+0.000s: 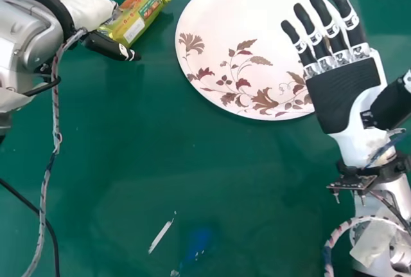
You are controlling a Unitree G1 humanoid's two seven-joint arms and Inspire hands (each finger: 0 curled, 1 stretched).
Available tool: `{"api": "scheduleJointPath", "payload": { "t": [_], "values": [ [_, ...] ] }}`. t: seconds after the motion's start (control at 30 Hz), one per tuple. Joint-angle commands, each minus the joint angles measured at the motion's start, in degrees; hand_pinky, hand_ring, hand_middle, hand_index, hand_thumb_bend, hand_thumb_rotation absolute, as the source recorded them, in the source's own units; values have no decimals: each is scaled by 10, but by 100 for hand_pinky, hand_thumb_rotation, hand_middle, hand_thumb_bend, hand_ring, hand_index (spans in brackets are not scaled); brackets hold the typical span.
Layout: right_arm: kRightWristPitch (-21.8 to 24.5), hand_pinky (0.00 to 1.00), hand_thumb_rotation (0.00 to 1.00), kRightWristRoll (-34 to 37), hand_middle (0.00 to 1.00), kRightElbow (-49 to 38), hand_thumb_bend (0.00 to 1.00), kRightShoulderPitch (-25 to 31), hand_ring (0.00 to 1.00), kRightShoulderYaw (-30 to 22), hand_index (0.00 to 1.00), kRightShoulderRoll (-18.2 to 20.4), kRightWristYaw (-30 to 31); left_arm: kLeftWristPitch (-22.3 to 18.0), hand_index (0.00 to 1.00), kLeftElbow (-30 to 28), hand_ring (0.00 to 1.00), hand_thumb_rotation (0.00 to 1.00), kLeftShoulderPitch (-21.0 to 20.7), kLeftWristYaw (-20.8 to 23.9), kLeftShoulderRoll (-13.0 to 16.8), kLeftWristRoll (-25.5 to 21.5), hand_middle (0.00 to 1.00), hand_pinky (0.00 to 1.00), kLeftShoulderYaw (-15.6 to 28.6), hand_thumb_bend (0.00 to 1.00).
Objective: Pick up biscuit and place it in the plate
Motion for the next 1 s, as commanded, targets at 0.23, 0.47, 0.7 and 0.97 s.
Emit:
{"api": "scheduleJointPath", "payload": {
  "t": [0.23, 0.47, 0.7, 0.97],
  "values": [
    [-29, 100, 50, -16, 100, 0, 100, 4, 100, -13, 98, 13, -10, 2, 77, 48, 55, 46, 18, 94, -16, 37, 68, 41, -20, 97],
    [-54, 100, 50, -33, 100, 7, 100, 2, 100, -10, 99, 43, -51, 5, 51, 71, 27, 2, 16, 116, -21, 48, 41, 28, -26, 53],
    [-70, 100, 50, -36, 100, 6, 100, 2, 100, -10, 99, 41, -46, 5, 51, 77, 24, 0, 17, 121, -22, 48, 40, 27, -29, 51],
    [-80, 100, 51, -30, 100, 19, 100, -1, 100, -13, 97, 39, -31, 0, 52, 67, 24, 0, 18, 121, -18, 48, 40, 26, -30, 51]
  ]
}}
